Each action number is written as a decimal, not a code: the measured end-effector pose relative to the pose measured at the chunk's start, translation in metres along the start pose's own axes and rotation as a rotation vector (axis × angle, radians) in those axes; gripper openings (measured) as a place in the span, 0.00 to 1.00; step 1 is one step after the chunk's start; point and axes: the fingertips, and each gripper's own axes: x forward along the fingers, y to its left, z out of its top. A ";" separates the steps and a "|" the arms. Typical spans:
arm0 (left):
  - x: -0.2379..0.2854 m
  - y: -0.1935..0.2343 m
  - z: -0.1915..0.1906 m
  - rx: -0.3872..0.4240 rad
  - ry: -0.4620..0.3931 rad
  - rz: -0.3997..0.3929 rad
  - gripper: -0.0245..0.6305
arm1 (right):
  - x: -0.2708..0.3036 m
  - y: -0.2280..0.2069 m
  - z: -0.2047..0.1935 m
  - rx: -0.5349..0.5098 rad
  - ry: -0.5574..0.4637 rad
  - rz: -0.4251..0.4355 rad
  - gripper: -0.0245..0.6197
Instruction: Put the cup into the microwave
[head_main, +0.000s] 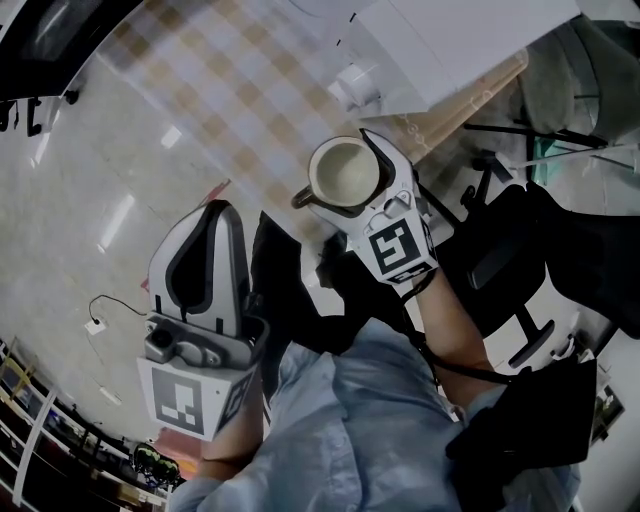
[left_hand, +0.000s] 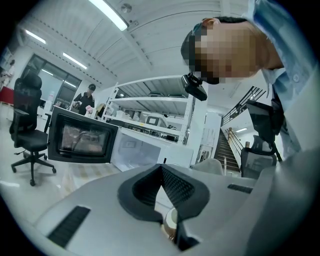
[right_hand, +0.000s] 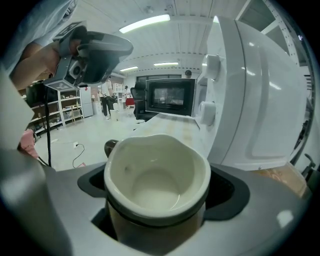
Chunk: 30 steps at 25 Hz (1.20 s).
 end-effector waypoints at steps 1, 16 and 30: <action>0.000 0.000 0.000 0.013 0.003 0.000 0.04 | 0.000 0.000 0.000 0.000 -0.002 -0.001 0.86; -0.006 -0.018 0.003 0.043 -0.001 -0.007 0.04 | 0.002 -0.001 0.001 0.179 0.053 -0.228 0.86; -0.007 -0.015 0.004 0.063 0.004 -0.023 0.04 | -0.015 0.015 -0.015 -0.132 0.068 0.135 0.86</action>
